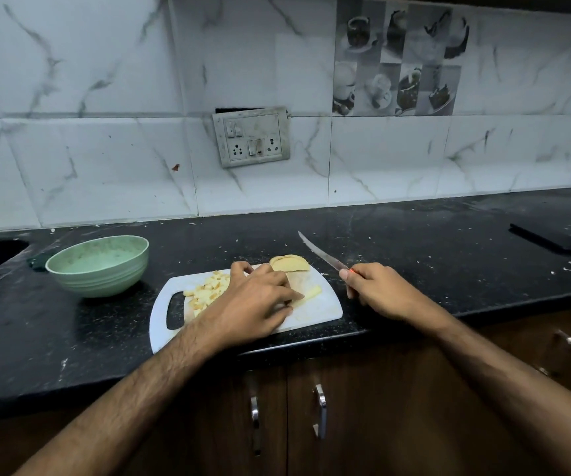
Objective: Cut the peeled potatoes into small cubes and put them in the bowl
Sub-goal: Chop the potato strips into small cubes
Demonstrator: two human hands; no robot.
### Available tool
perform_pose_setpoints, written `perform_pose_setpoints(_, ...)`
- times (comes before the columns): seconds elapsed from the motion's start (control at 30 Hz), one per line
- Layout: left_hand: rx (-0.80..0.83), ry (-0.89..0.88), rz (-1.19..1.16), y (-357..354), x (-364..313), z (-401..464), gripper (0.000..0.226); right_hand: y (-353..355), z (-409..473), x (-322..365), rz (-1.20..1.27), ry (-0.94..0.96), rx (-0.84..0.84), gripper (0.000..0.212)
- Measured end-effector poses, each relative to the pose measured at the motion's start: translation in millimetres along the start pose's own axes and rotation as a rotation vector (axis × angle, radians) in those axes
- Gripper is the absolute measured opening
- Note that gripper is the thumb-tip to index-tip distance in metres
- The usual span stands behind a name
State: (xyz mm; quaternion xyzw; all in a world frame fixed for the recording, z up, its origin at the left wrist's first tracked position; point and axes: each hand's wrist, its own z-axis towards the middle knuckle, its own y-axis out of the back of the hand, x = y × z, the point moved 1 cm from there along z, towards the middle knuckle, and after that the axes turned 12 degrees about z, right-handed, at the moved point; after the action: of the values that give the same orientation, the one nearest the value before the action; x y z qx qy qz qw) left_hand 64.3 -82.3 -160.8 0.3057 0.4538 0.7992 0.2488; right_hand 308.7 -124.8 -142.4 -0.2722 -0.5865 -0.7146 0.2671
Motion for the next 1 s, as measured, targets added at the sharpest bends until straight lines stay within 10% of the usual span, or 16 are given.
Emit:
perform_pose_setpoints(0.3,-0.092,0.054,-0.145,-11,3,-4,0.027,23,-54,20,-0.621,0.036,0.105,0.040)
perform_pose_setpoints(1.0,-0.194,-0.069,-0.163,-21,15,2,0.023,-12,-36,24,-0.684,0.060,0.084,0.039)
